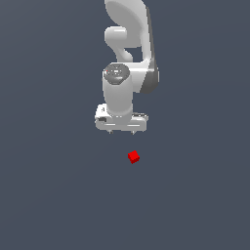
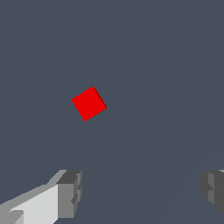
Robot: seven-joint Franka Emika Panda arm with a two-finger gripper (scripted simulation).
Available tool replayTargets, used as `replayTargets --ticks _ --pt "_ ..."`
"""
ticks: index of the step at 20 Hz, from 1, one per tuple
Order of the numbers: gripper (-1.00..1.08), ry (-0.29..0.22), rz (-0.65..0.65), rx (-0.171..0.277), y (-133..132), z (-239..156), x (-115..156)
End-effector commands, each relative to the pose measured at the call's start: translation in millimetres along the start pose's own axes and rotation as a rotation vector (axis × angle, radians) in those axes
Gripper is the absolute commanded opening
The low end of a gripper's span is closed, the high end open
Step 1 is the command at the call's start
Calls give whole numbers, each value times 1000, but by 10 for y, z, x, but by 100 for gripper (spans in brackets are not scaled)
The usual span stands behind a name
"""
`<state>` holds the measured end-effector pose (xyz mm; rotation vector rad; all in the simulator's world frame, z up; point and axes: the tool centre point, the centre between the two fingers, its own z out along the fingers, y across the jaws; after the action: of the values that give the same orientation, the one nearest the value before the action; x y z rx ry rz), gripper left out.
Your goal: Pick up the red cube and move it to a goal position.
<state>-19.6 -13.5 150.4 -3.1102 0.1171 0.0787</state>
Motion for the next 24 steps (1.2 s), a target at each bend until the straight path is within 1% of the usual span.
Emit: replayTargets --ticks 1,6,11,15,24 --pt "100 0 0 0 0 0 0" --pt "100 2 -22 -1 -17 54 28" --pt "100 7 -91 -6 -73 220 114" --pt "100 14 -180 -11 -154 435 221" --pt "100 34 -425 -29 -419 1019 489"
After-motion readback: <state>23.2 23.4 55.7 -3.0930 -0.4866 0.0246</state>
